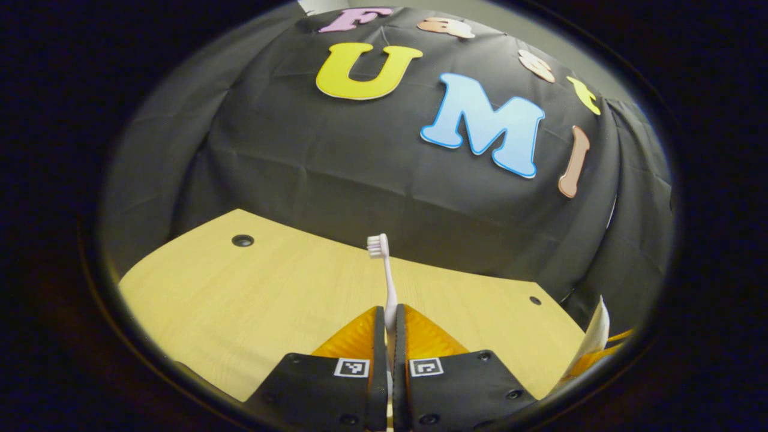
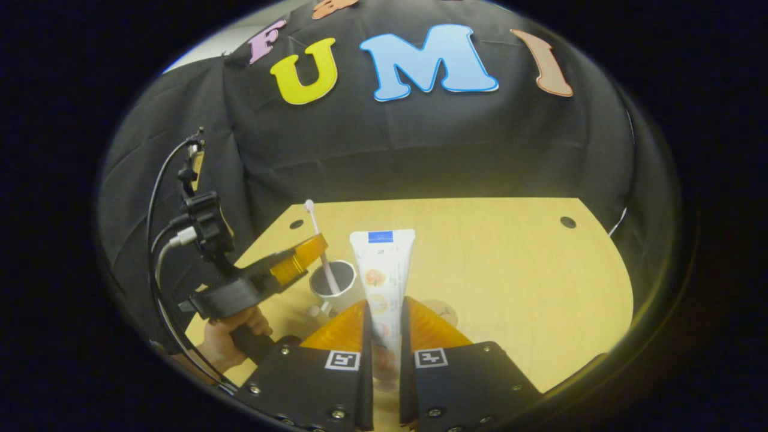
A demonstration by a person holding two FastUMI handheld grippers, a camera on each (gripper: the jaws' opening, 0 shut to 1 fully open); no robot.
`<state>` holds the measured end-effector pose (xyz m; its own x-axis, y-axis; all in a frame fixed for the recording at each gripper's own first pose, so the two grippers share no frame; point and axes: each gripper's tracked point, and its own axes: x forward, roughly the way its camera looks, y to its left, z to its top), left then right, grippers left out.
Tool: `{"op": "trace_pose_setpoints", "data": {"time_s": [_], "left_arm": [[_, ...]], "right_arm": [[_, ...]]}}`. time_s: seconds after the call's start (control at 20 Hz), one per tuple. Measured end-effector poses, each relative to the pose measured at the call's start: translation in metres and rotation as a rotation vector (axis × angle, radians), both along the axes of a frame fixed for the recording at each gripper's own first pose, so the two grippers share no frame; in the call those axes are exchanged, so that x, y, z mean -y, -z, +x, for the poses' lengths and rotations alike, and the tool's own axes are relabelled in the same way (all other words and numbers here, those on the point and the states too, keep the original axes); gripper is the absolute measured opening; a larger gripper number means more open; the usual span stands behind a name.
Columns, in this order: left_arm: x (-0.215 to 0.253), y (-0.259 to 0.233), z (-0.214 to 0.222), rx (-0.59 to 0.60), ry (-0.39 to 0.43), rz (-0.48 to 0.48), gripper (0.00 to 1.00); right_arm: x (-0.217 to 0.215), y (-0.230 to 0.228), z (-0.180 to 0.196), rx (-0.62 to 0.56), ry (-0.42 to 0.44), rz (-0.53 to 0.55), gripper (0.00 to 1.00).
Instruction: Put the toothbrush and toothpaste on the desktop into the cup, then pick up the cup and place it on the coaster on the desktop.
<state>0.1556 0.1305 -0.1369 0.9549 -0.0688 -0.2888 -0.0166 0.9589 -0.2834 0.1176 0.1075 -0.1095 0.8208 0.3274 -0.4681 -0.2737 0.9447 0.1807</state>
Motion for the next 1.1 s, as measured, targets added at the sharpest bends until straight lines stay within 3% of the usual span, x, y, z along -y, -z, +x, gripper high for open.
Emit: {"op": "trace_pose_setpoints", "data": {"time_s": [0.25,0.3,0.45,0.5,0.75,1.1], "left_arm": [[0.004,-0.001,-0.011,-0.024,0.027,-0.052,0.19],[0.001,0.001,-0.015,-0.026,0.02,-0.057,0.27],[-0.007,0.001,-0.025,-0.04,0.009,-0.067,0.39],[-0.008,-0.001,-0.03,-0.041,0.009,-0.075,0.51],[-0.015,-0.026,-0.056,-0.007,-0.011,-0.093,0.87],[-0.028,-0.048,-0.098,-0.008,-0.018,-0.088,0.86]], "right_arm": [[-0.007,-0.01,0.01,0.026,-0.011,0.014,0.18],[-0.009,-0.012,0.011,0.029,-0.015,0.017,0.18],[-0.016,-0.017,0.018,0.044,-0.027,0.02,0.18],[-0.02,-0.019,0.02,0.05,-0.032,0.023,0.18],[-0.038,-0.03,0.036,0.094,-0.062,0.035,0.18],[-0.069,-0.041,0.064,0.181,-0.109,0.053,0.18]]}}
